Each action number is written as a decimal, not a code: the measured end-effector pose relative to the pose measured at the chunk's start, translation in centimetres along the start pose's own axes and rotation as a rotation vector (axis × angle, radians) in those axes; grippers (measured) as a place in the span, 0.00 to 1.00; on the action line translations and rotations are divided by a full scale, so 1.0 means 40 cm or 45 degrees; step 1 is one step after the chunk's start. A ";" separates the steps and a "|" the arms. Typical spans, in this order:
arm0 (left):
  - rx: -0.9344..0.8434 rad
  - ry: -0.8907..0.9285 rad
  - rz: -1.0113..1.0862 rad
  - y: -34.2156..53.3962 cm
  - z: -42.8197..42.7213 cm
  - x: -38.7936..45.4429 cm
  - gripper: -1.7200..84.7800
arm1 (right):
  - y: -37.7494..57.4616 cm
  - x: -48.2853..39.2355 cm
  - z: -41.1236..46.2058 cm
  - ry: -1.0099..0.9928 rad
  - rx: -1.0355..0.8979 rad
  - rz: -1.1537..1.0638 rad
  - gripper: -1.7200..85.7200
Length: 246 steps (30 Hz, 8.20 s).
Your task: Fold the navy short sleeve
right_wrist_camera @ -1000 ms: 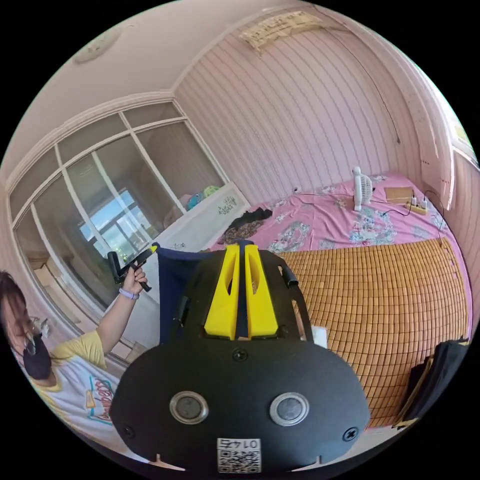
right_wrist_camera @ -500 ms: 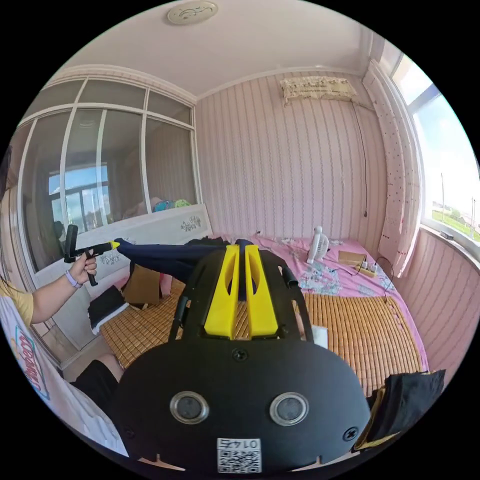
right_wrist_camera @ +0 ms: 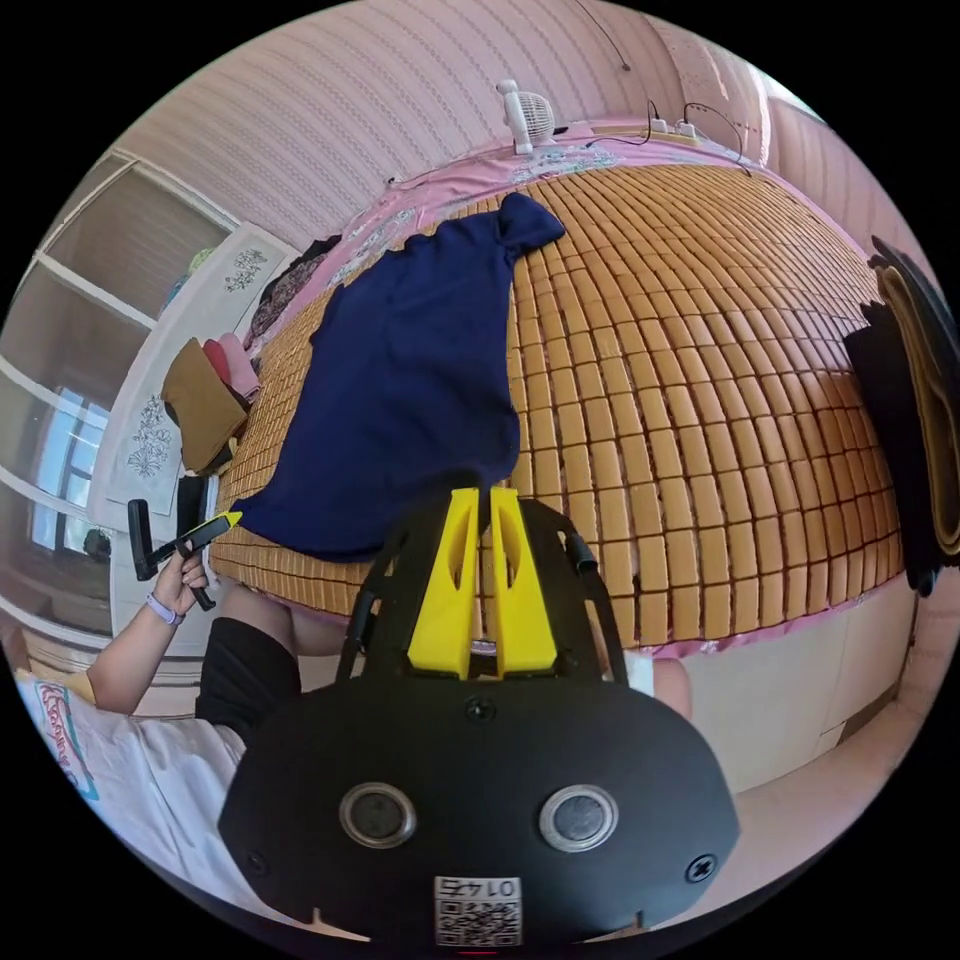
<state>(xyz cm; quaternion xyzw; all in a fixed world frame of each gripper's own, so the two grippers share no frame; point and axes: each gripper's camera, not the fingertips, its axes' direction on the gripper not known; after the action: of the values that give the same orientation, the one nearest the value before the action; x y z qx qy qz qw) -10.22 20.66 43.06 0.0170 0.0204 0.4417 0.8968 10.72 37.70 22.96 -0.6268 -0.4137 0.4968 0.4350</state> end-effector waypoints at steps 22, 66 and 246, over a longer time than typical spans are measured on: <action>-0.237 -0.112 -0.130 -0.150 0.163 -0.077 0.05 | -0.046 0.064 0.128 0.066 -0.085 0.208 0.04; 0.273 0.028 0.206 0.335 -0.074 0.016 0.06 | 0.463 -0.407 -0.069 0.497 0.622 -0.396 0.02; 0.318 -0.182 -0.387 -0.672 0.105 -0.074 0.10 | -0.920 -0.824 0.316 -0.071 -0.129 -0.543 0.10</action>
<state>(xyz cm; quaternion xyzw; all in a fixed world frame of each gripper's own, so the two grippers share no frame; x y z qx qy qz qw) 9.46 1.87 45.99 0.1559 0.0136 0.2930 0.9432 -10.30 18.32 65.22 -0.5321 -0.5731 0.3894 0.4867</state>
